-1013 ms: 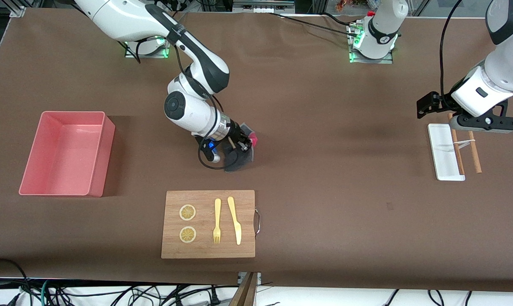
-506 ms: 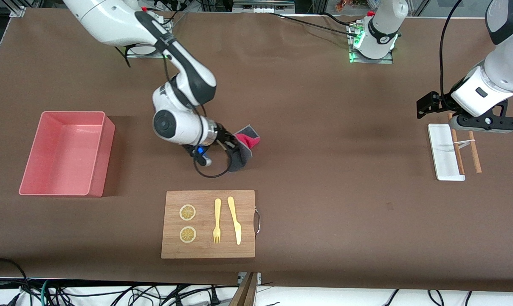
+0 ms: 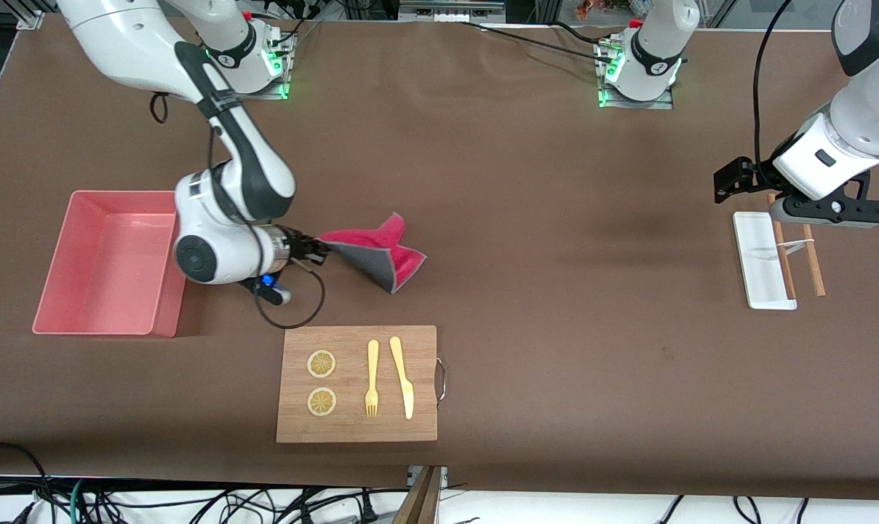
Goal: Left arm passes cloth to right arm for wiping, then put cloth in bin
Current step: 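Carry the cloth over the pink bin with the right gripper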
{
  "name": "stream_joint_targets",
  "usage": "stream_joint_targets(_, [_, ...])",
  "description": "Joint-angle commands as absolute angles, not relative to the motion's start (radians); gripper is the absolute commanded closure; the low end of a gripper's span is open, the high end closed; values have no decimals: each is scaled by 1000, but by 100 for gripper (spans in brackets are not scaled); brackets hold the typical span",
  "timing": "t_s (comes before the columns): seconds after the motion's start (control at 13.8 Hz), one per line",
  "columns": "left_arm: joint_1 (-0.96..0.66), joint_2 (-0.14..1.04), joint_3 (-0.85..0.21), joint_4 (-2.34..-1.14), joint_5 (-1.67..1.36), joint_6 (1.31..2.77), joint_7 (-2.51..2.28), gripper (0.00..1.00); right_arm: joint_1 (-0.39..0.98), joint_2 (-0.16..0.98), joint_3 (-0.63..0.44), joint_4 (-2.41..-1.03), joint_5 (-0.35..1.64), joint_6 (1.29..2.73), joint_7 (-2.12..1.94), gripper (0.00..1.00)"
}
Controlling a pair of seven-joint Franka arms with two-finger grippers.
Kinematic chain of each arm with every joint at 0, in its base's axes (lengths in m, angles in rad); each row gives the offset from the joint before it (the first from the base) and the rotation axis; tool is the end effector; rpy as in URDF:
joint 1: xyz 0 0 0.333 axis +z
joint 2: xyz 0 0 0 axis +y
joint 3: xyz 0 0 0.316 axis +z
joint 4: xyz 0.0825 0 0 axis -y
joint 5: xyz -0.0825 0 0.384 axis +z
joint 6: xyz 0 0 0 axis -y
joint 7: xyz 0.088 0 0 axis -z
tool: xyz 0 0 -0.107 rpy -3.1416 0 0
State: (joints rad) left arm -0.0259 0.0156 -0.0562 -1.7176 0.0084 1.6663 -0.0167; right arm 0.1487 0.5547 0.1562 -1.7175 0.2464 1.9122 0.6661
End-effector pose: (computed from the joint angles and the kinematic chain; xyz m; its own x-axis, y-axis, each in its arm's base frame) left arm 0.5585 -0.0449 0.5544 0.9956 -0.0660 -0.0667 -0.0667 -0.9977 -0.0085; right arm 0.5981 0.1985 0.2491 0.7854 -0.4274 -0.4477 -0.4719 -0.8815 0.0136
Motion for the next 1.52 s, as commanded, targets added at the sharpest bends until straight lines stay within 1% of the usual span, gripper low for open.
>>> stream_joint_targets(0.0, [-26, 5, -61, -1717, 15, 1666, -17, 0, 146, 525, 71, -1724, 235, 1846, 505, 100])
stream_joint_targets(0.14, [-26, 5, -61, -1717, 15, 1667, -20, 0, 144, 512, 17, -1723, 227, 1821, 409, 100])
stream_joint_targets(0.36, [-26, 5, -61, -1717, 15, 1666, -20, 0, 124, 444, 6, -1694, 150, 1737, 374, 100])
stream_joint_targets(0.43, [-28, 5, -61, -1717, 15, 1666, -20, 0, 117, 416, 5, -1662, 150, 1673, 374, 100])
stream_joint_targets(0.58, [-28, 5, -61, -1717, 15, 1666, -20, 0, 97, 374, 5, -1562, 149, 1489, 376, 100])
stream_joint_targets(0.72, [-28, 5, -61, -1717, 14, 1666, -20, 0, 72, 361, -1, -1447, 134, 1315, 364, 100])
stream_joint_targets(0.87, [-26, 3, -61, -1718, 14, 1663, -20, 0, 66, 350, -44, -1376, 100, 1199, 274, 100])
stream_joint_targets(1.01, [-28, 5, -61, -1715, 14, 1664, -20, 0, 66, 350, -115, -1323, 68, 1117, 171, 100])
stream_joint_targets(1.08, [-28, 6, -61, -1712, 14, 1666, -21, 0, 66, 350, -148, -1306, 28, 1094, 96, 100])
stream_joint_targets(1.3, [-28, 15, -61, -1703, 14, 1664, -20, 0, 52, 351, -253, -1305, -64, 1101, -160, 100])
stream_joint_targets(1.45, [-28, 15, -61, -1703, 14, 1663, -20, 0, 35, 360, -282, -1315, -103, 1138, -251, 100])
